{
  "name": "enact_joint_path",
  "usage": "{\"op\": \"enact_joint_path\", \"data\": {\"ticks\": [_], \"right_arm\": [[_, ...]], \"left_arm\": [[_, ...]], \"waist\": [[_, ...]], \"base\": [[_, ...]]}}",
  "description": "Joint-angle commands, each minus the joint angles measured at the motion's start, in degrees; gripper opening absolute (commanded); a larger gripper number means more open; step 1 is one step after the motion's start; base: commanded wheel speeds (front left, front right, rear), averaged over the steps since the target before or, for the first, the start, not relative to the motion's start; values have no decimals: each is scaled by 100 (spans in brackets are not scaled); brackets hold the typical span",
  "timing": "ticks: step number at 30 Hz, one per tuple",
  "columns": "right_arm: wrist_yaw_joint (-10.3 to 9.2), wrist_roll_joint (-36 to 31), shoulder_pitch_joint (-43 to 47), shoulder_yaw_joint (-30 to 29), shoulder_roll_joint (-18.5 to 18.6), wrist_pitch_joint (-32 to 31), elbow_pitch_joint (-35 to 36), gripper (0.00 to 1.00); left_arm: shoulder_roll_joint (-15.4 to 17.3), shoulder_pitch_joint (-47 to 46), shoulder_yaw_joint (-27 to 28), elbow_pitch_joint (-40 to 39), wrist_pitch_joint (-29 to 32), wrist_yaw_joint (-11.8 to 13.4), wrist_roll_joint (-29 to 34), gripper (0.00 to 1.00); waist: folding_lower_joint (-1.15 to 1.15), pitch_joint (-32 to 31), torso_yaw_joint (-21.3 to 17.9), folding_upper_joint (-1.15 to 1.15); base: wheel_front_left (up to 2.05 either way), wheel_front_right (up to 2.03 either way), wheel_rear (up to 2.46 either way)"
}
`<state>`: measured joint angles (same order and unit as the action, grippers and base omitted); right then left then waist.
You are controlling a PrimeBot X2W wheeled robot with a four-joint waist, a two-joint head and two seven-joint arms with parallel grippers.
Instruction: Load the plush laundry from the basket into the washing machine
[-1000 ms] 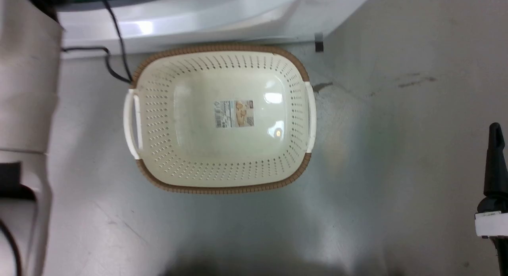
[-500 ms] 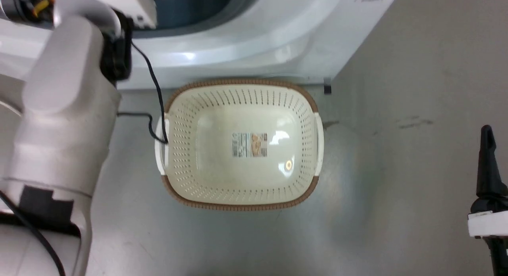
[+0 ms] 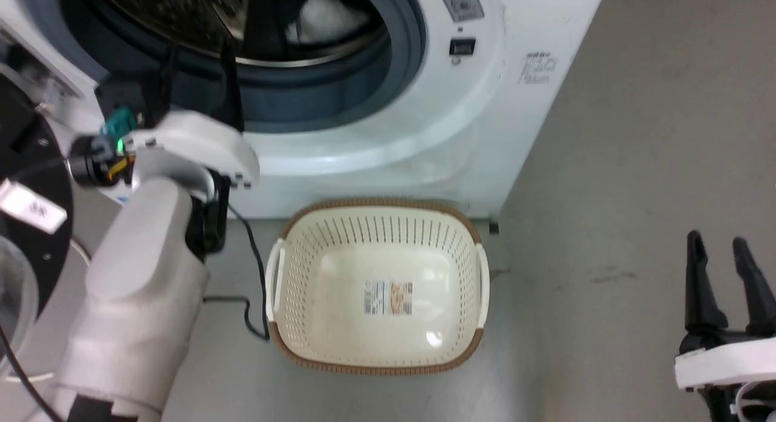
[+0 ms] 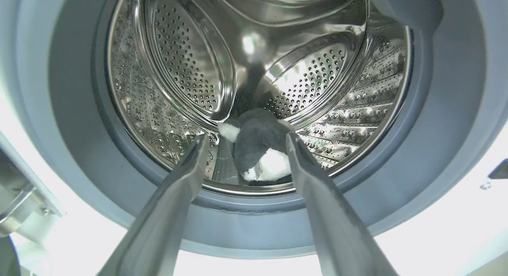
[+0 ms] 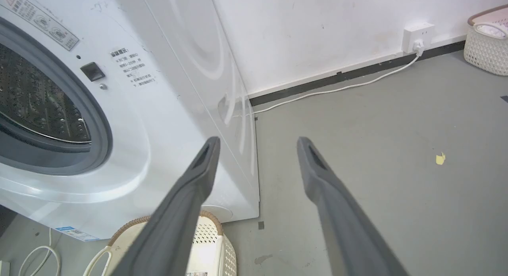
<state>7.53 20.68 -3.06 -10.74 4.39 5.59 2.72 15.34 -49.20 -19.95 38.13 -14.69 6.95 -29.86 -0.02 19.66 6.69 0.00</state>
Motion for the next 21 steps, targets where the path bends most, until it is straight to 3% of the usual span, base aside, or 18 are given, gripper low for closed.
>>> {"op": "enact_joint_path", "data": {"ticks": [1, 21], "right_arm": [[-4, -36, 93, 12, -43, 35, -49, 100], [-4, 147, 574, 292, -150, 319, -741, 100]], "left_arm": [[12, 204, 24, -84, -29, 11, -21, 100], [-60, 2397, 194, -1430, -30, 245, -7, 100]], "waist": [[2, -308, 48, 0], [2, -1655, 152, 0]], "base": [[0, 0, 0], [0, 0, 0]]}}
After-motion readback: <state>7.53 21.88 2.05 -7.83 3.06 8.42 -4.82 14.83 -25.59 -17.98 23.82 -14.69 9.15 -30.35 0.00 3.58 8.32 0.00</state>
